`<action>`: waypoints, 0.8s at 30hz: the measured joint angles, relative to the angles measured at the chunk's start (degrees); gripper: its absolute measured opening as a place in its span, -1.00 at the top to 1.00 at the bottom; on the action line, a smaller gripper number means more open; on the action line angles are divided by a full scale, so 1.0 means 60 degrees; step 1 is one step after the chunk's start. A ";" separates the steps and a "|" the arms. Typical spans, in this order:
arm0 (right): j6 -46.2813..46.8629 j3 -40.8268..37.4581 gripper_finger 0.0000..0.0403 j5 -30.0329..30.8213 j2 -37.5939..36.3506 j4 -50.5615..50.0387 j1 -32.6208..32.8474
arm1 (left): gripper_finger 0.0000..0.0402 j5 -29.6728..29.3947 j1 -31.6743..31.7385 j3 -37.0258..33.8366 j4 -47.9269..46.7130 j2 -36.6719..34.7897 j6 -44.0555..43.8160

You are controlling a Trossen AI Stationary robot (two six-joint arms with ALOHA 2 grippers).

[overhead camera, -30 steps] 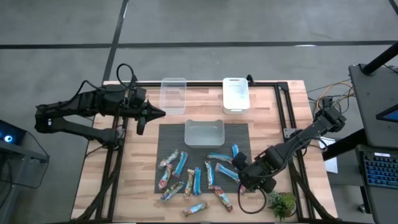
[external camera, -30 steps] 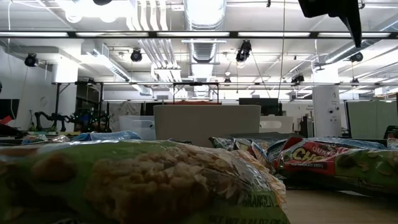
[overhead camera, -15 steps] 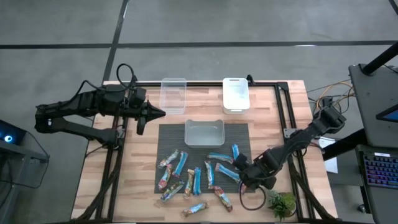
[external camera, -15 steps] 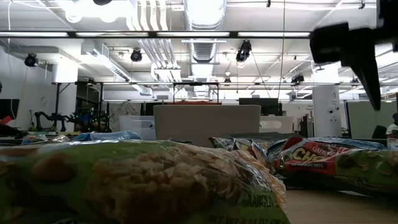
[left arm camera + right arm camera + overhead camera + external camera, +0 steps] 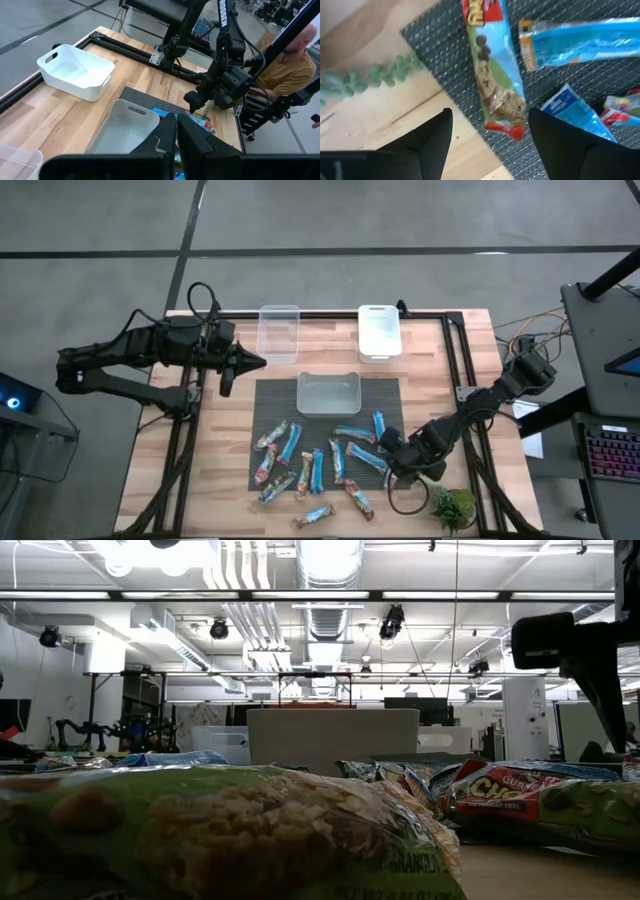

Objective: Pick and place Granola Bars by type
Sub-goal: Put the red granola bar into the transparent bin

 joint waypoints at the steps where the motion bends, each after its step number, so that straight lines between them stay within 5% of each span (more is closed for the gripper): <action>1: 0.0000 0.0018 -0.24 -0.0001 0.0000 0.0147 0.0000 | 1.00 -0.0001 0.0001 0.0000 0.0000 0.0000 0.0002; 24: -0.0277 0.0002 -0.14 -0.0251 0.1177 0.0866 -0.0029 | 1.00 0.0000 -0.0001 0.0000 -0.0002 0.0000 0.0465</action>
